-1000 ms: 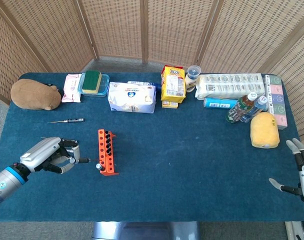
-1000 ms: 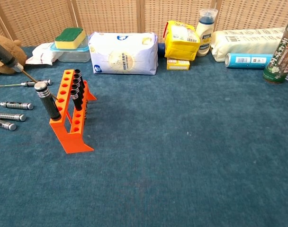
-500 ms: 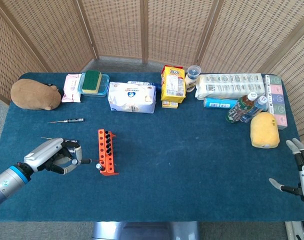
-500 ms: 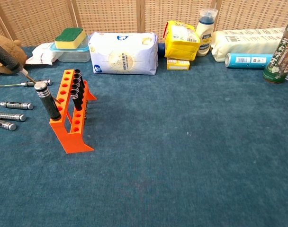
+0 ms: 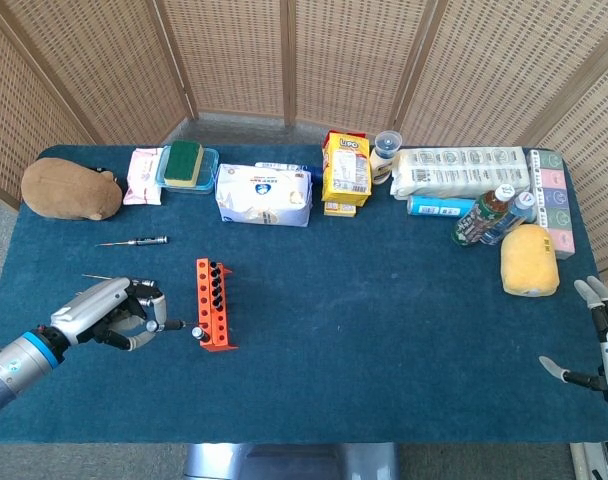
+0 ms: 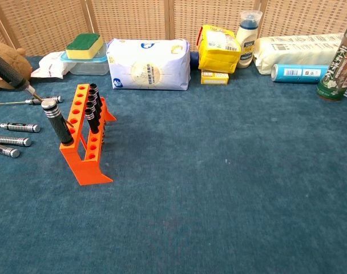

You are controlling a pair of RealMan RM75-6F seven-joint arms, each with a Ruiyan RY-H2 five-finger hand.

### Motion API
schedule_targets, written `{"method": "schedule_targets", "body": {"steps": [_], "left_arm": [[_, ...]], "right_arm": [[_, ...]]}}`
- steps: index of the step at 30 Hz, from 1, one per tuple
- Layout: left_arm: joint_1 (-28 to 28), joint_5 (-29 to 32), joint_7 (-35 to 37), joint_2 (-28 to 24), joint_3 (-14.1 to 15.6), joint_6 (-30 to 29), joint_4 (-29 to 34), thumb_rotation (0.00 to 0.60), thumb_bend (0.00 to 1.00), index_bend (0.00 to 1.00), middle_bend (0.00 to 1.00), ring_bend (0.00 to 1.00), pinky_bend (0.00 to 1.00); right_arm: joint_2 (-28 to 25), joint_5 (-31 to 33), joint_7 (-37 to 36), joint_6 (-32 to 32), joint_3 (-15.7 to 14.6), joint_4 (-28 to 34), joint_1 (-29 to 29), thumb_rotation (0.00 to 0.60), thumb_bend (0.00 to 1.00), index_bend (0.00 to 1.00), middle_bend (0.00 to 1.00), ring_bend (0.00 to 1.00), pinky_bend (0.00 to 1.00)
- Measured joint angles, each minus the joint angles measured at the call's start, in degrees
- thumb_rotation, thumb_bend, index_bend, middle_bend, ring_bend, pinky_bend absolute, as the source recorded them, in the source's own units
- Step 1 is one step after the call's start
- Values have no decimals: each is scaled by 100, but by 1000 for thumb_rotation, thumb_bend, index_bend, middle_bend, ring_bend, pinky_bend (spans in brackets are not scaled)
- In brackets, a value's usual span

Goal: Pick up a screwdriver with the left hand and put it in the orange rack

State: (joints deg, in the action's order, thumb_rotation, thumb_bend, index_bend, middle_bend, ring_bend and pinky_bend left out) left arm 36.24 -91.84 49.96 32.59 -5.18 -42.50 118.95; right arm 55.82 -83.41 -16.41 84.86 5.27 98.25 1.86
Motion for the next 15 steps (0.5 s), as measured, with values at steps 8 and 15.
{"method": "schedule_targets", "body": {"steps": [8,15], "left_arm": [[19,61,-19,72,33,42,-58,600,425,569,997,912,985],[39,79,-69,124,44,29,-62,600,425,569,997,912,985]], "right_arm": [[-3,6,-4,-8,2,4,3,600,14,36,18,18,0],[-5,1,1,-3,1,9,1,600,14,36,18,17,0]]}}
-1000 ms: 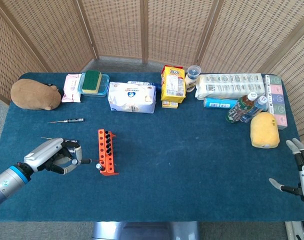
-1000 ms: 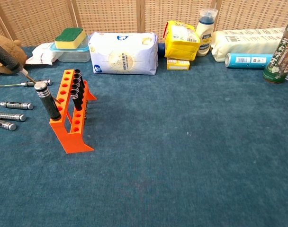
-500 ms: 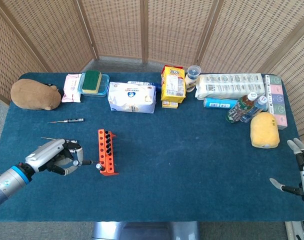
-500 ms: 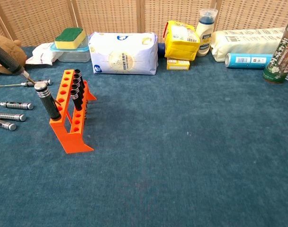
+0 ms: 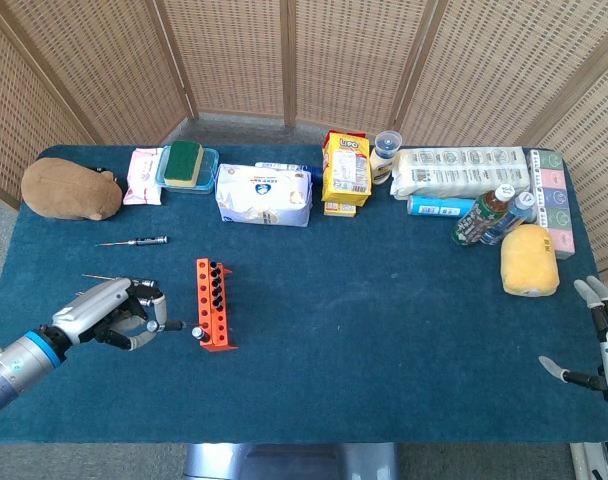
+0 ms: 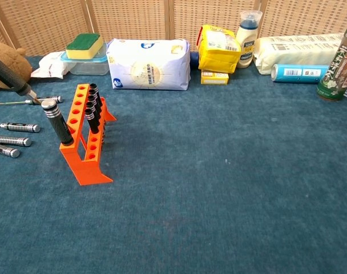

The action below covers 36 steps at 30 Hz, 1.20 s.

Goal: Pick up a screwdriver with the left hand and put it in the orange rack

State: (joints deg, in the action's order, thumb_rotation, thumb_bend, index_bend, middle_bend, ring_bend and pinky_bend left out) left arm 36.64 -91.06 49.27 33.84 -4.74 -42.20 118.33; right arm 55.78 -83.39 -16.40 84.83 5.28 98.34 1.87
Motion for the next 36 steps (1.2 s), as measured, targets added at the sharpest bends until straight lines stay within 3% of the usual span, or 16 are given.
{"method": "schedule_targets", "body": {"steps": [23,36], "left_arm": [[117,610,-549,270,-96,173,27,600,426,569,997,912,984],[368,1495,-1282,397,-291,489,151,600,425,569,997,912,984]], "right_arm": [[-28,-5,-39,-16,-6,13,-1,600,13,35,19,17,0],[-44,-2,-87,-25,-6,13,-1,600,14,35,18,17,0]]}}
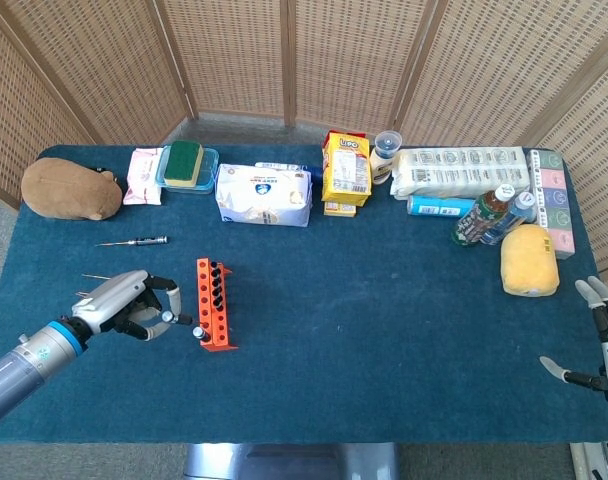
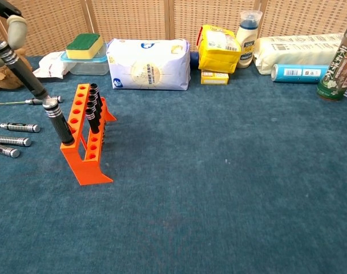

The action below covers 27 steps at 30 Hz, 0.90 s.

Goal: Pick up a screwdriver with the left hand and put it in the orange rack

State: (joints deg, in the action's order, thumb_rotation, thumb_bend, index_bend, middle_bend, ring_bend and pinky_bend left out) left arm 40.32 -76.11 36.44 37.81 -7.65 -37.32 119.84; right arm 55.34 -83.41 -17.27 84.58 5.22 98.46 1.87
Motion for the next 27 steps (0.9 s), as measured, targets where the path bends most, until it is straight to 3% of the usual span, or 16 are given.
{"method": "schedule_targets", "body": {"steps": [17,27], "left_arm": [[500,1039,-905,156,-229,461,61,600,426,569,997,912,984],[1139,2244,-1924,33,-101,865,239,600,426,569,997,913,978]], "right_arm": [[7,60,16,-35,17,-8,13,600,13,36,19,17,0],[5,75,28,-25,25,6,6,600,14,36,19,17,0]]}}
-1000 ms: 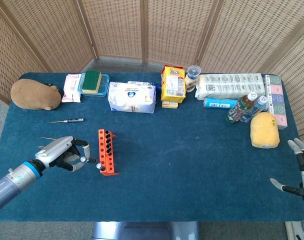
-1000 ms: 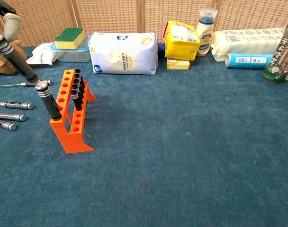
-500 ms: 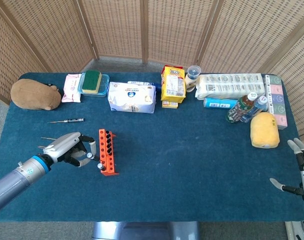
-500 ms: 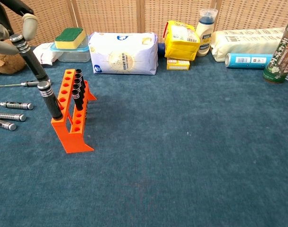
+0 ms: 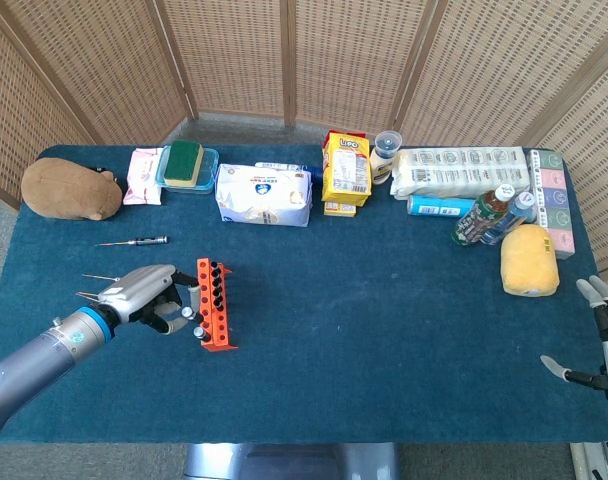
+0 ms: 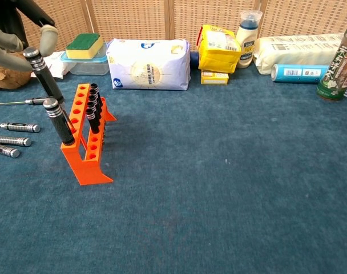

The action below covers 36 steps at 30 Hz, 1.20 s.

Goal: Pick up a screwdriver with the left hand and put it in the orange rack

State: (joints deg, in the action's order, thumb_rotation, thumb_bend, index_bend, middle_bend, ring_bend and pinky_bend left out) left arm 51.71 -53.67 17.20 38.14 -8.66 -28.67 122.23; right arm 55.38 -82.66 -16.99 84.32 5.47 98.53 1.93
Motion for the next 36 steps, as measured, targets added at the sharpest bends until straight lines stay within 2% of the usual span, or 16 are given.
{"method": "schedule_targets", "body": {"steps": [12,28,36], "left_arm": [[468,974,-883,167,377,-147,77,600,426,569,997,912,978],[752,1594,-1668,542,711,-558,88,600,428,569,997,912,978],[816,1799,-1882,676,772,-747,112,600,428,570,997,912,978]], "right_arm": [[-17,1,-43,6,6,-3,-7,600,14,36,19,17,0],[-17,-3,-47,13,8,2,-11,600,14,36,19,17,0],[-25,-7,-77,14,9,-6,-14,600,15,36,19,17,0]]}}
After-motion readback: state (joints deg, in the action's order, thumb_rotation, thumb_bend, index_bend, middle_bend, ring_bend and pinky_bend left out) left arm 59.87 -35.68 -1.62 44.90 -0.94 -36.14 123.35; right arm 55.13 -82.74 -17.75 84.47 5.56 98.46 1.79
